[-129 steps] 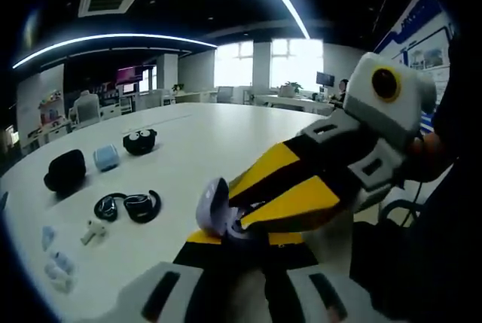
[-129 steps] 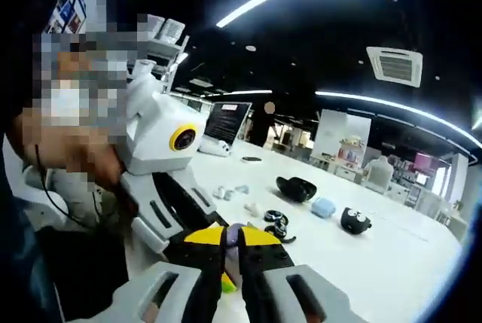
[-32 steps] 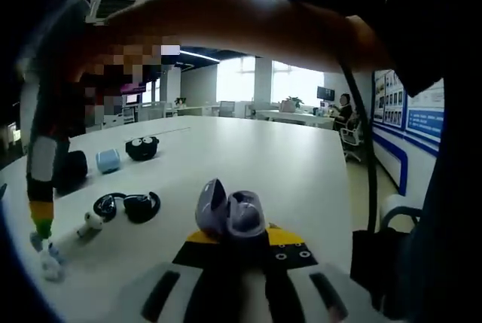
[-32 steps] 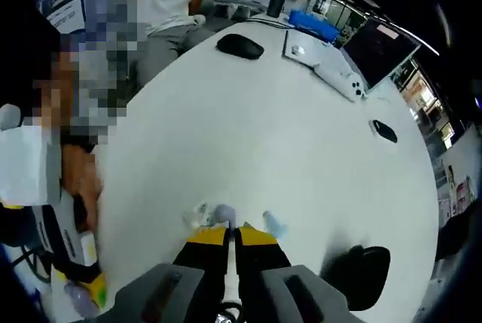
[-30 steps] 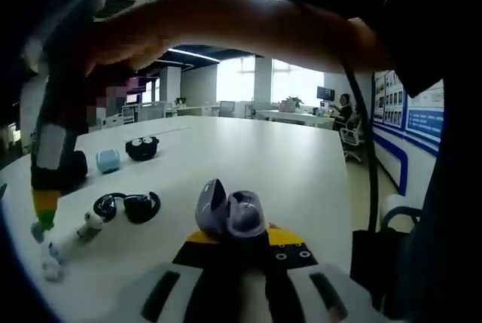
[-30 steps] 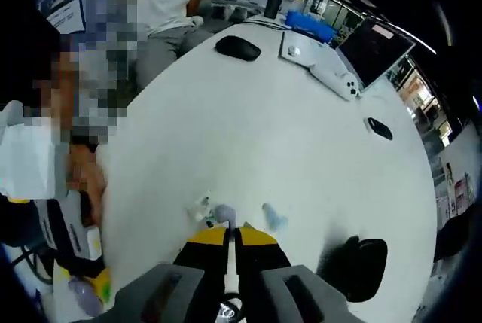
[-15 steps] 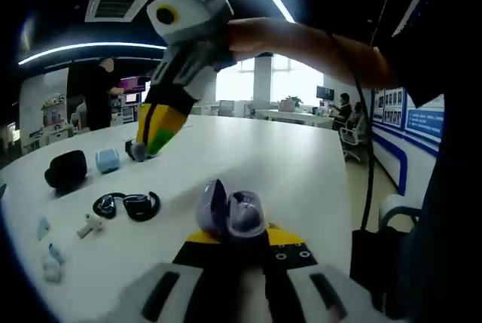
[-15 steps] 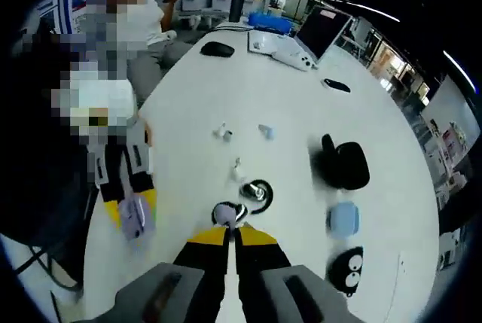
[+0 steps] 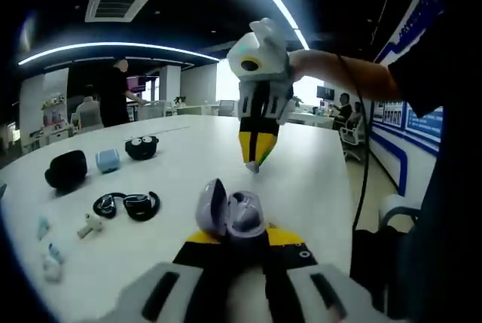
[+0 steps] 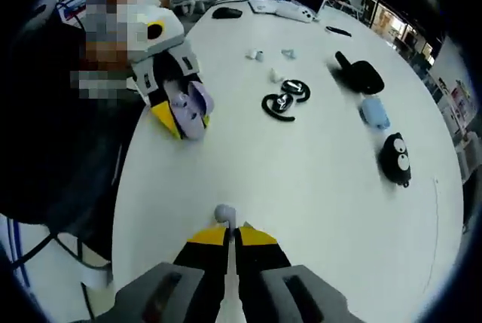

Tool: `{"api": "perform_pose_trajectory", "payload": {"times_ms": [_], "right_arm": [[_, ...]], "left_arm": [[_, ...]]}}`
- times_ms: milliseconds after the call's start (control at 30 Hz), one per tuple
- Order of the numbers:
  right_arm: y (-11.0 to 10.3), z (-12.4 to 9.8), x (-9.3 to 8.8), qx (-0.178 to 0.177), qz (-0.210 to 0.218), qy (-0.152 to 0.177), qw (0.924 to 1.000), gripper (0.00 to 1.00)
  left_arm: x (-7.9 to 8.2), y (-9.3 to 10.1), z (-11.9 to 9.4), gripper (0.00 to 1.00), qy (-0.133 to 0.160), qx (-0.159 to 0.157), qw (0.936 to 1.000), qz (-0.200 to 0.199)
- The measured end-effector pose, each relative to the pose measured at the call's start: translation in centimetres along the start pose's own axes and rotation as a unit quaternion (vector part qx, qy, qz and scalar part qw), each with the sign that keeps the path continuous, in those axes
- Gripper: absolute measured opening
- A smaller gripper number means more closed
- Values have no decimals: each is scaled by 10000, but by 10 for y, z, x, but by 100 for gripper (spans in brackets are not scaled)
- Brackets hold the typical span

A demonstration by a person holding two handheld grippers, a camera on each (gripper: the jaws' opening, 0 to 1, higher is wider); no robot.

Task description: Pick up the earbuds from the table and place the earbuds into the earbud case

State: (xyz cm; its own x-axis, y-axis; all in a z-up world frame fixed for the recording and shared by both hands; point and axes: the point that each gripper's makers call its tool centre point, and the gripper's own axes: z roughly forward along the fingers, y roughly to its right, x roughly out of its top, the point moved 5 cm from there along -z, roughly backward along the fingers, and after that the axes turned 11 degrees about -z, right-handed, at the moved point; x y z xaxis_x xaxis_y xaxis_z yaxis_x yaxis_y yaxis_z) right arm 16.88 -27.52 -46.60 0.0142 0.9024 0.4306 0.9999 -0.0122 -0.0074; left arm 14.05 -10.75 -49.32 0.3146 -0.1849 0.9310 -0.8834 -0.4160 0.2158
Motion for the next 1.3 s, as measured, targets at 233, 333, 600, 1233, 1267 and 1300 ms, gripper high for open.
{"api": "perform_pose_trajectory", "payload": {"times_ms": [233,333,600,1233,1267,1300], "right_arm": [[2,4,-7,242,186,-58,9995,3],[5,4,-7,269,219,-77,9994,4],[3,4,-4,256,168,-78,9995,14],[-20,4,20,-1153,169,-1543,9811,17],[-19,5,20,-1186,172,-1600,9798,16],[-17,7,19,-1211,213,-1679,9781,16]], "left_arm": [[0,0,0,19,0,9,10000,1],[0,0,0,19,0,7,10000,0],[0,0,1,19,2,-7,10000,-6],[0,-1,1,19,5,-12,10000,-16],[0,-1,1,19,5,-12,10000,-16],[0,-1,1,19,5,-10,10000,-16]]}}
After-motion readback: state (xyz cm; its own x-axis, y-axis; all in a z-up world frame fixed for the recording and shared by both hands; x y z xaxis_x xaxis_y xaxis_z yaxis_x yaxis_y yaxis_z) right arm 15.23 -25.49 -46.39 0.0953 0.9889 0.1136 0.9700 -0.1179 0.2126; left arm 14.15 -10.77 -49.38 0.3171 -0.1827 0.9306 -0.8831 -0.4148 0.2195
